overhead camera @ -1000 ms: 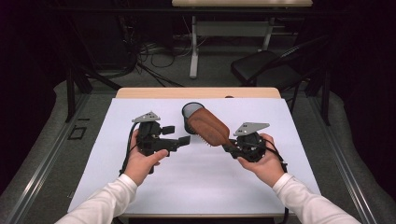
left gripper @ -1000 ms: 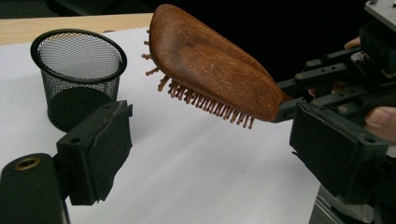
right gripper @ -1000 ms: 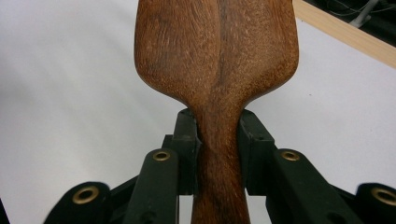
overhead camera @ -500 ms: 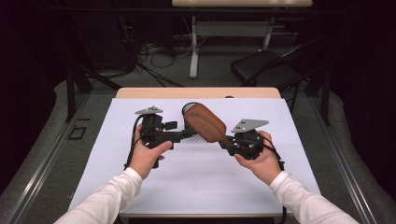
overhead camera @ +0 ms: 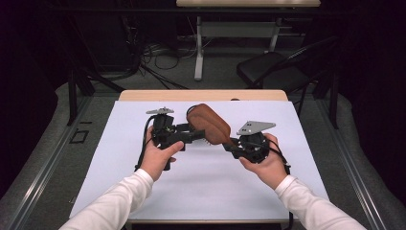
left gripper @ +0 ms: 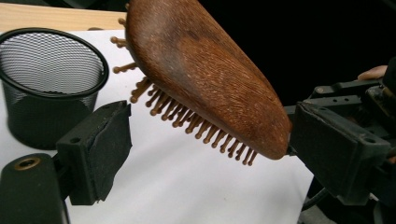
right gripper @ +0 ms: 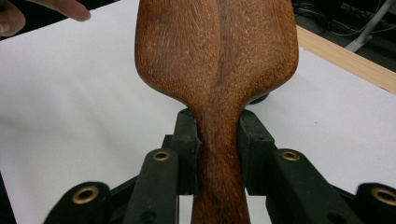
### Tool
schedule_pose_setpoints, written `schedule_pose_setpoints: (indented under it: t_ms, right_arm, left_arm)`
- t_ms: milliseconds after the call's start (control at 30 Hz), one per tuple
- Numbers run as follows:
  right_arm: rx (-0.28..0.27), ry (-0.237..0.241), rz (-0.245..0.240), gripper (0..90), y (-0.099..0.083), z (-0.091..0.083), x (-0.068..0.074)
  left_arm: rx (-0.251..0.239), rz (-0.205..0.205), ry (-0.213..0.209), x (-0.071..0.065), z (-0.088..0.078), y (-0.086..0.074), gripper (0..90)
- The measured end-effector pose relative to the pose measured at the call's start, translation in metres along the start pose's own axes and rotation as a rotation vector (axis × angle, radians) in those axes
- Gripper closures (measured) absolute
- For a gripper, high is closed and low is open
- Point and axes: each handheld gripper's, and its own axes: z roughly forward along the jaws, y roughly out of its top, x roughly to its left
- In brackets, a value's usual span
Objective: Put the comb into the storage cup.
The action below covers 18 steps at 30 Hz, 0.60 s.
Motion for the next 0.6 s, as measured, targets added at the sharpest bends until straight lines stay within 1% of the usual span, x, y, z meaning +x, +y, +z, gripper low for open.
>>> schedule_pose_setpoints:
  t_ms: [200,367,600]
  right_arm:
    - [-0.017,0.005,0.005,71.3,0.0015,0.0003,0.0013]
    - [-0.028,0.011,0.008,71.3,0.0025,0.0015,0.0032]
    - [-0.039,0.018,0.007,71.3,0.0035,0.0041,0.0062]
  left_arm:
    - [-0.002,-0.002,-0.006,-0.0004,0.0043,0.0008,12.8]
    - [-0.013,-0.018,-0.009,0.0005,0.0060,0.0014,12.8]
    - [-0.029,-0.039,-0.030,0.0016,0.0071,0.0025,12.8]
